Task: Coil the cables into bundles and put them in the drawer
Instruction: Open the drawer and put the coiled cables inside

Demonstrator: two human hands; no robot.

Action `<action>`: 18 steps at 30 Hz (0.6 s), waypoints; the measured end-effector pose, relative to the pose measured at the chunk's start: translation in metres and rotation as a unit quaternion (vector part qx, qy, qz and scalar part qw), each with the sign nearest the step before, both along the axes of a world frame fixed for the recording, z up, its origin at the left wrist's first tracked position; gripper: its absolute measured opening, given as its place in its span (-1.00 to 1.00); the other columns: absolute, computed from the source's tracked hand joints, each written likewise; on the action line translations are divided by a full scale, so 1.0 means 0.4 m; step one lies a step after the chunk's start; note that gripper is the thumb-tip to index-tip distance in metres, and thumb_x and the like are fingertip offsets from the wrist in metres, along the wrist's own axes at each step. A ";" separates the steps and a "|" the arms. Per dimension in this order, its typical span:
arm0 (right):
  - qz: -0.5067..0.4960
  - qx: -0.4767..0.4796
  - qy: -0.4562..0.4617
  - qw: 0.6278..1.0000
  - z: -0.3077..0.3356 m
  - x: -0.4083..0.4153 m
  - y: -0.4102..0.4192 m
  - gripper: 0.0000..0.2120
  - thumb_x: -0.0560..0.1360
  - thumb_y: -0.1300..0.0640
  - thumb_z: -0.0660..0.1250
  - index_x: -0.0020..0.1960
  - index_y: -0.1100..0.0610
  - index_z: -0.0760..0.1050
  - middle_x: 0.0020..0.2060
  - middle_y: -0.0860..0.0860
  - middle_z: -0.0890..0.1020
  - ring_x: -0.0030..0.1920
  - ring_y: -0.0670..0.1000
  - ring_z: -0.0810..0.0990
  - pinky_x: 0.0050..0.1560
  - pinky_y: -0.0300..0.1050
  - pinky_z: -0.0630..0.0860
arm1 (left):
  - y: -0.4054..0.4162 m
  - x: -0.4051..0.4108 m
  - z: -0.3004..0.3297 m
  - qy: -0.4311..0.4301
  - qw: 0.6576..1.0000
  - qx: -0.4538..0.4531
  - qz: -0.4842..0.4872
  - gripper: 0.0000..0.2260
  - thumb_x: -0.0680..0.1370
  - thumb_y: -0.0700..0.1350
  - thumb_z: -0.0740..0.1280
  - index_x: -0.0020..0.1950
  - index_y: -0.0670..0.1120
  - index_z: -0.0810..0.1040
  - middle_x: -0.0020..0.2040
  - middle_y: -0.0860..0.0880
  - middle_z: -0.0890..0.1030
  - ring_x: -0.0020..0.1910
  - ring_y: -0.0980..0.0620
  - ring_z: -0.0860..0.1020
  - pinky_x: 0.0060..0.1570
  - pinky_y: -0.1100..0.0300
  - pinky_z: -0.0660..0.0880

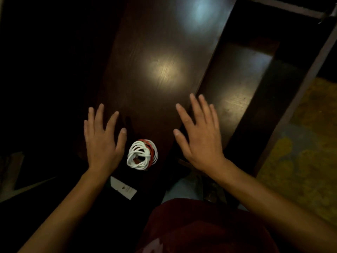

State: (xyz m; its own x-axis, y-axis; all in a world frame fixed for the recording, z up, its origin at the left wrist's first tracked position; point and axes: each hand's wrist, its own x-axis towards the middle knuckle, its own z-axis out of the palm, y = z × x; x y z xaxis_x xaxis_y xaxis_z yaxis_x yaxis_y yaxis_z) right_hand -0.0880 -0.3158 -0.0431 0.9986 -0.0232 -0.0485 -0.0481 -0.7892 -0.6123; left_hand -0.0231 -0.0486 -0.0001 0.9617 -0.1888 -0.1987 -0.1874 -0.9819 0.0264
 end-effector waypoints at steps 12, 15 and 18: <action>0.092 0.005 0.088 0.992 0.025 -0.023 0.165 -0.31 0.61 -0.30 0.14 0.58 0.11 0.28 0.50 0.10 0.41 0.35 0.11 0.46 0.23 0.06 0.39 | 0.054 -0.192 0.022 0.157 0.954 -0.194 0.166 -0.43 0.63 0.30 0.04 0.59 0.07 0.22 0.60 0.10 0.14 0.48 -0.02 0.36 0.38 -0.16 0.44; 0.119 0.031 0.101 0.987 0.030 -0.027 0.186 -0.28 0.59 -0.31 0.15 0.58 0.12 0.26 0.46 0.09 0.45 0.24 0.09 0.53 0.15 0.05 0.50 | 0.048 -0.209 0.027 0.173 0.947 -0.197 0.183 -0.41 0.61 0.32 0.04 0.58 0.11 0.22 0.52 0.09 0.22 0.29 0.07 0.47 0.22 -0.09 0.55; 0.128 0.045 0.115 0.984 0.034 -0.031 0.209 -0.28 0.57 -0.31 0.15 0.59 0.10 0.26 0.47 0.06 0.44 0.17 0.07 0.59 -0.01 -0.01 0.58 | 0.038 -0.211 0.029 0.188 0.944 -0.201 0.180 -0.41 0.59 0.35 0.04 0.58 0.15 0.21 0.47 0.10 0.25 0.19 0.14 0.48 0.13 -0.07 0.58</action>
State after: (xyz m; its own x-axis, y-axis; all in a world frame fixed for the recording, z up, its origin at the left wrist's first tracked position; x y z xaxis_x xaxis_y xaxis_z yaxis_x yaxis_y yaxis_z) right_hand -0.1003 -0.2321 -0.0293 0.9337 0.2423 -0.2635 0.0006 -0.7371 -0.6758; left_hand -0.1077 -0.0335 0.0117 0.8542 0.0042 -0.5199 0.2535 -0.8765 0.4094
